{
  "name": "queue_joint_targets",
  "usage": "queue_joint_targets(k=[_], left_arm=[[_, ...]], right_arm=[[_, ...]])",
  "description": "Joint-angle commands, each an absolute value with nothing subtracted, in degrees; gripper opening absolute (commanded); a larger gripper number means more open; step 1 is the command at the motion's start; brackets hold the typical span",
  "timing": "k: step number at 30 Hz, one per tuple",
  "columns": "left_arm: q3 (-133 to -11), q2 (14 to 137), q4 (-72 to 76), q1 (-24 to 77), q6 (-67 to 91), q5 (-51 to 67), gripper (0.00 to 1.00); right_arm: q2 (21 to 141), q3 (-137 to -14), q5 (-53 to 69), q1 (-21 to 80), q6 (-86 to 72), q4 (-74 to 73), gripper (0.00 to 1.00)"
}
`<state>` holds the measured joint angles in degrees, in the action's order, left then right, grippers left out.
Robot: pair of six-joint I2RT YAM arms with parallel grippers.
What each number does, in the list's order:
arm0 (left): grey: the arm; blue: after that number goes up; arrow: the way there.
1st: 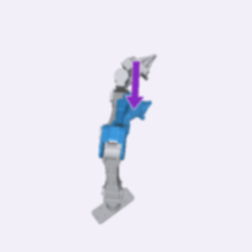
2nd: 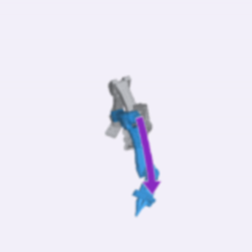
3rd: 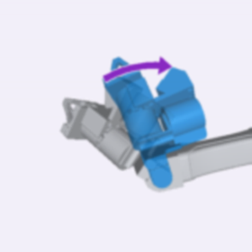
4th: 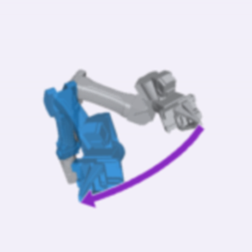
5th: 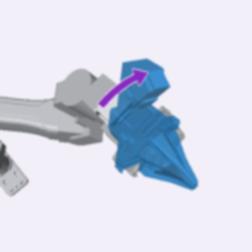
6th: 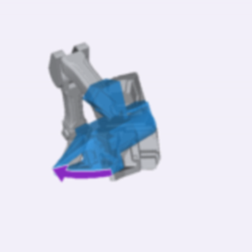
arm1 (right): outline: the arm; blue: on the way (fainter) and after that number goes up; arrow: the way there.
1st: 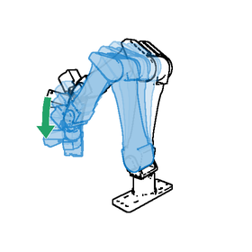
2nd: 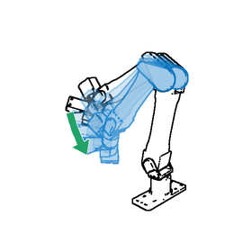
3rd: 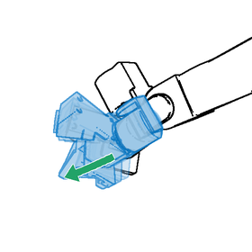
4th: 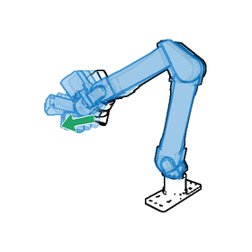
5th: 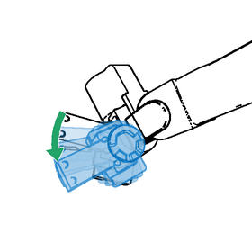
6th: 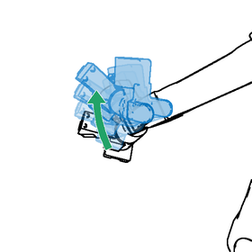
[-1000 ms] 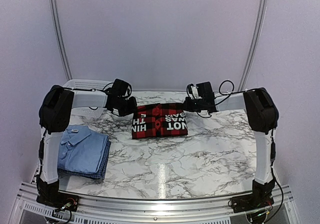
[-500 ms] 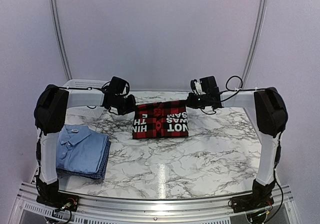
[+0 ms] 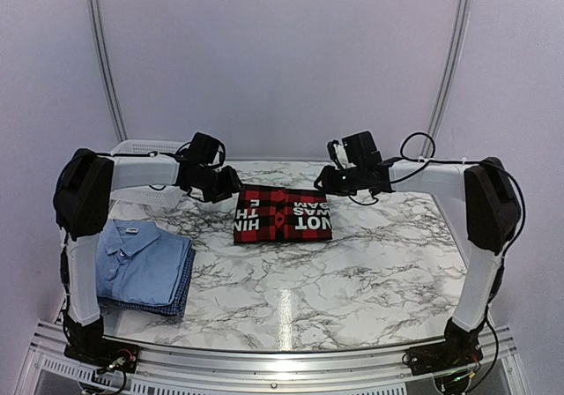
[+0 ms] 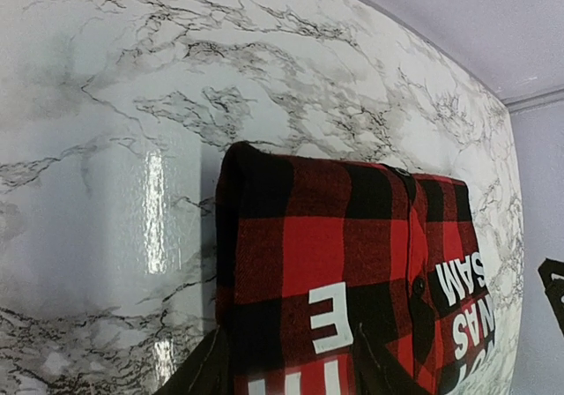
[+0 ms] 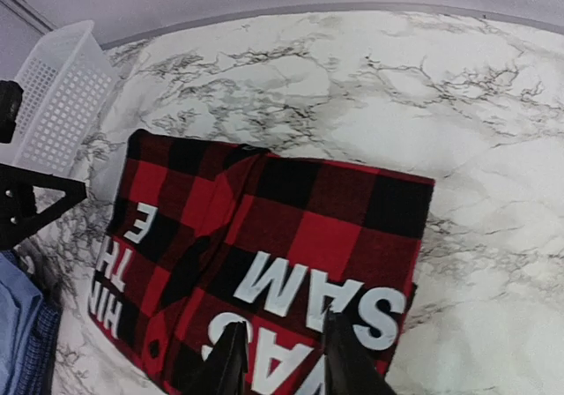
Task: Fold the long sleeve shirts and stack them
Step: Fold the 2/3-rectangle-folded shirt at the center of the board, then smooth out the square-folded shirt at the center of the board.
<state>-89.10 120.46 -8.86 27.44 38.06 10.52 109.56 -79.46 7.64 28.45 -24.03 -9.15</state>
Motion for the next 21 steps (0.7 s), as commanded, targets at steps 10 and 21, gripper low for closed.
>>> queue_joint_targets(k=[10,21], left_arm=[[-85.28,113.78,-10.20,30.65,36.93,10.00,0.51],[-85.55,118.94,-9.26,32.08,39.34,12.75,0.49]], right_arm=[[106.83,-63.97,9.94,34.34,-30.11,-0.60,0.07],[100.68,-51.52,9.29,33.52,-33.01,5.01,0.06]])
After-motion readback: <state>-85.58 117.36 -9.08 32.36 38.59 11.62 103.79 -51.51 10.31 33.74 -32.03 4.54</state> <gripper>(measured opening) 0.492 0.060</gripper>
